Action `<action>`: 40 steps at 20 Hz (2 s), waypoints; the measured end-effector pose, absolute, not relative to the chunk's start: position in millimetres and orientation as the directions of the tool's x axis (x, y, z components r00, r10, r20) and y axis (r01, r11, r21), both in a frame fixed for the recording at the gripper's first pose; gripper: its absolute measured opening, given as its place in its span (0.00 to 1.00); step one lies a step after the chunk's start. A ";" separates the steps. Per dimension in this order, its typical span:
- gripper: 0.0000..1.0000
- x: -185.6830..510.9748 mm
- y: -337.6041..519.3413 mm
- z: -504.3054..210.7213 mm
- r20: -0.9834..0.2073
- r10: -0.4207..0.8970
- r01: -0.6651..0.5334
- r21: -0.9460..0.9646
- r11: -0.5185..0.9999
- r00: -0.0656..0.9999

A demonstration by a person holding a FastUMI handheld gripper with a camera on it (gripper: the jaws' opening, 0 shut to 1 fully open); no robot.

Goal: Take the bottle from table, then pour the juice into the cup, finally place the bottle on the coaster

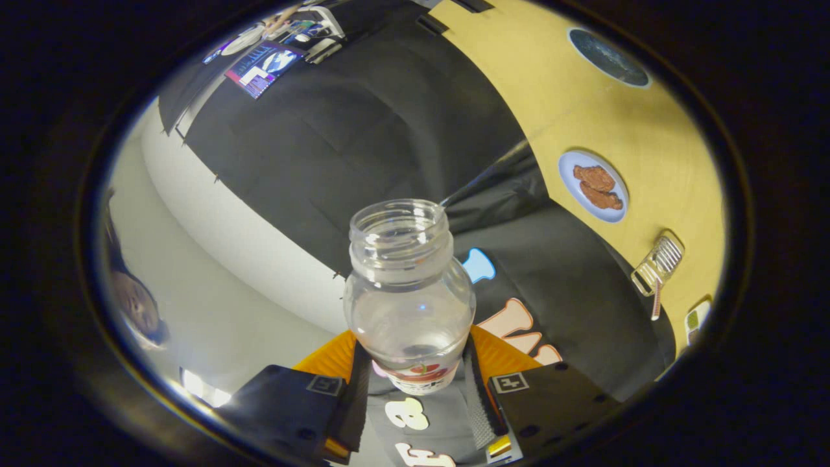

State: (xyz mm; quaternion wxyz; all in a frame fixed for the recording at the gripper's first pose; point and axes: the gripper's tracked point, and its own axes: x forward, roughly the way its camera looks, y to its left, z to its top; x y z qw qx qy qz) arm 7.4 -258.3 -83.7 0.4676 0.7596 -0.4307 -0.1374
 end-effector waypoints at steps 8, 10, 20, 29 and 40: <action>0.68 2.0 -258.1 -74.2 0.206 -0.786 -0.542 0.819 -0.187 0.582; 0.68 0.2 -258.5 -71.9 0.210 -0.788 -0.547 0.816 -0.185 0.579; 0.68 -7.9 -260.7 -63.7 0.219 -0.794 -0.567 0.804 -0.182 0.567; 0.68 -9.4 -258.9 -55.6 0.229 -0.797 -0.582 0.793 -0.180 0.559; 0.68 -1.1 -246.0 -77.1 0.206 -0.744 -0.374 0.925 -0.064 0.636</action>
